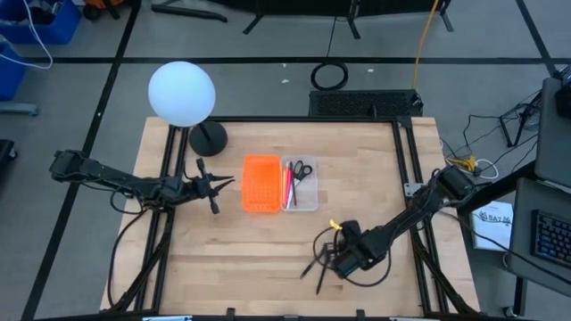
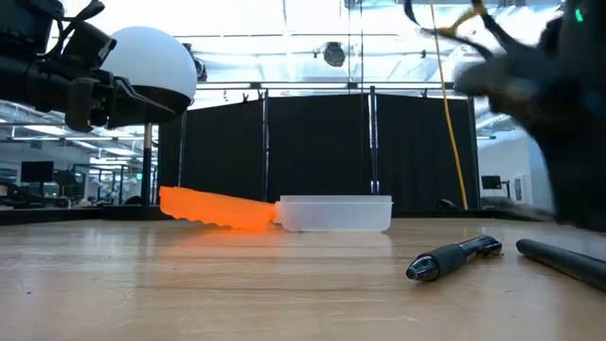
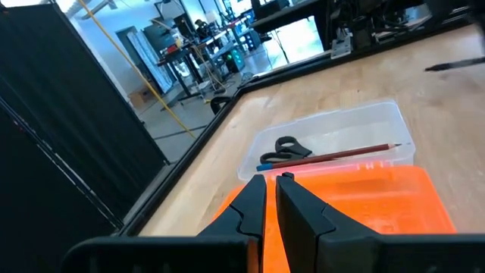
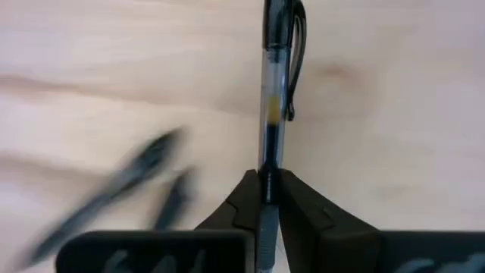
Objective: Pick & place school supplies into a supply box
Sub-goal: Put the black pen into the orange supply box
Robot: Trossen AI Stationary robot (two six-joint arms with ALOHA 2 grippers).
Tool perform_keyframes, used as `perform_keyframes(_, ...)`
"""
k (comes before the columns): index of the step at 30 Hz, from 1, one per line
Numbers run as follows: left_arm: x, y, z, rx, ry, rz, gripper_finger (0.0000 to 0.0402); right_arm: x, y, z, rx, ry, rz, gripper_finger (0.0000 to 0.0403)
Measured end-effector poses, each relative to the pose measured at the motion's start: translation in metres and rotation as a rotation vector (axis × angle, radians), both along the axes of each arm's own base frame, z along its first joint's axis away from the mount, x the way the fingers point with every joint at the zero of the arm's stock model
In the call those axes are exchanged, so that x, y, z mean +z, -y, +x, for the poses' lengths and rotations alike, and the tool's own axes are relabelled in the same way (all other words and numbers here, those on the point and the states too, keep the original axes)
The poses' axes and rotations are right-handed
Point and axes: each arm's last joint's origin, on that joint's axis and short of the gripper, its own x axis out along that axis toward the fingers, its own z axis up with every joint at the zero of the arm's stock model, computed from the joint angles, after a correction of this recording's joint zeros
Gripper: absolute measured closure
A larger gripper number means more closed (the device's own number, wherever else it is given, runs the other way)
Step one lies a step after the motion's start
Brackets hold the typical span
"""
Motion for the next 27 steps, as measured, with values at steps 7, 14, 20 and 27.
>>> perform_keyframes(7,0.000,0.000,0.000,0.000,0.000,0.006,0.0364,0.034,0.016,0.006,-0.005,0.203,-0.060,0.0383)
perform_keyframes(14,0.000,0.000,0.000,-0.001,-0.007,0.024,0.0364,0.074,0.071,0.034,0.023,0.427,-0.130,0.0384)
perform_keyframes(20,0.000,0.000,0.000,-0.002,-0.011,0.038,0.0364,0.083,0.139,0.066,0.070,0.537,-0.149,0.0384)
perform_keyframes(27,0.000,0.000,0.000,0.006,-0.010,0.038,0.0364,0.066,0.204,0.076,0.031,0.476,-0.096,0.0384)
